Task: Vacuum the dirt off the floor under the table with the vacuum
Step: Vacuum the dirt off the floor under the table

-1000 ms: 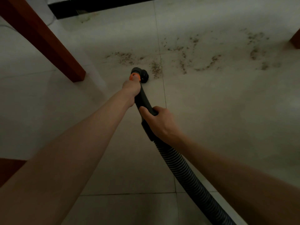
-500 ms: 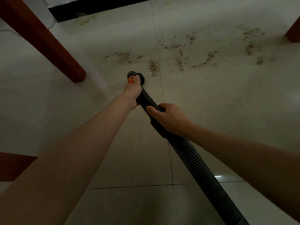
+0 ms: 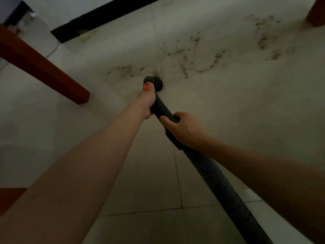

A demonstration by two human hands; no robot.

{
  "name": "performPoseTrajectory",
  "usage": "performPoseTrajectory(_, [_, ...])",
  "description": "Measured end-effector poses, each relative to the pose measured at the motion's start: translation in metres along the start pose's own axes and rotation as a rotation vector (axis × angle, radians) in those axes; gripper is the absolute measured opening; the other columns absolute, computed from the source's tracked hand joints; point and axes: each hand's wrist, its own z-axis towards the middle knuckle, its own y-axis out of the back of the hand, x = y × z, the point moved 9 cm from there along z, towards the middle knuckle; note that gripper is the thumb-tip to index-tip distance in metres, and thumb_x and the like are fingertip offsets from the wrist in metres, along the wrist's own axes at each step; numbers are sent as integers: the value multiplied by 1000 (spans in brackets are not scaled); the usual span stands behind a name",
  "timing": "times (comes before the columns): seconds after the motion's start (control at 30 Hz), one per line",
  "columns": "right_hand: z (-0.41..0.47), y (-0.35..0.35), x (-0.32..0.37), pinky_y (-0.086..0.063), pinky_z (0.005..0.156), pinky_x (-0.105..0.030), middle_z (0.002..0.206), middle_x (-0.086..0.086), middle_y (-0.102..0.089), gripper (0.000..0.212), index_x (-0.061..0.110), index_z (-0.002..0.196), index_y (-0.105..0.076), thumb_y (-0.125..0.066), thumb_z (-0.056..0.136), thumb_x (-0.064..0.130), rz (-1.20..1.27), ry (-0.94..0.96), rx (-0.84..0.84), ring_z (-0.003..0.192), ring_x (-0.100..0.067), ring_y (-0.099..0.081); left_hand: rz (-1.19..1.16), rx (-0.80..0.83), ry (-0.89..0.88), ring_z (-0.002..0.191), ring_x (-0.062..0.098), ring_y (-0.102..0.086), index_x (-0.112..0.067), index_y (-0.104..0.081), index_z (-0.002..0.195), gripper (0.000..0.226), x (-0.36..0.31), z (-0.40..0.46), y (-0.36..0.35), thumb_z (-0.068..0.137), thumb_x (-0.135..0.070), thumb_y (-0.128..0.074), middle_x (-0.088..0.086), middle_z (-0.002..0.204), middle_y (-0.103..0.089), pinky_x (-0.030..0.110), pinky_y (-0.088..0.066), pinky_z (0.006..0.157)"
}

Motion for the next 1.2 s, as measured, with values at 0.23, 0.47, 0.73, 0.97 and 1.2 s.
performPoseTrajectory(0.23, [0,3,-10,-55,51,-27,69,-2,-65,34,16,86,-57,-51,91,50,106,-14,0,51,-14,-61,95,-31,-7,89,24,-50,-6,-43,107,40,-5,-6,-10,99,-44,-37,6,81,-47,33,-45,79])
performPoseTrajectory(0.47, [-1,13,-13,-57,58,-31,70,-2,-66,35,17,80,-56,-52,89,51,177,-55,-30,55,-17,-63,134,-26,-27,89,24,-50,-4,-42,124,46,-15,-25,-26,100,-43,-33,9,94,-49,36,-44,83])
performPoseTrajectory(0.73, [-23,-12,-5,-58,61,-32,71,-3,-66,39,17,81,-56,-48,90,54,240,-111,14,57,-19,-65,358,45,-2,68,20,-48,-4,-40,107,40,-6,-45,-9,101,-41,-29,7,79,-46,33,-45,78])
performPoseTrajectory(0.97, [-64,-9,-19,-49,54,-22,74,-2,-64,40,13,87,-61,-47,93,51,386,-176,16,61,-17,-61,498,110,-56,89,25,-49,-4,-41,120,44,2,-81,-26,101,-41,-27,7,81,-46,36,-46,82])
performPoseTrajectory(1.2, [-108,-15,-29,-47,55,-23,78,-5,-63,35,15,81,-55,-42,96,44,418,-246,25,63,-18,-59,566,166,-81,88,26,-50,1,-42,124,49,30,-108,-35,102,-40,-26,12,95,-48,34,-46,78])
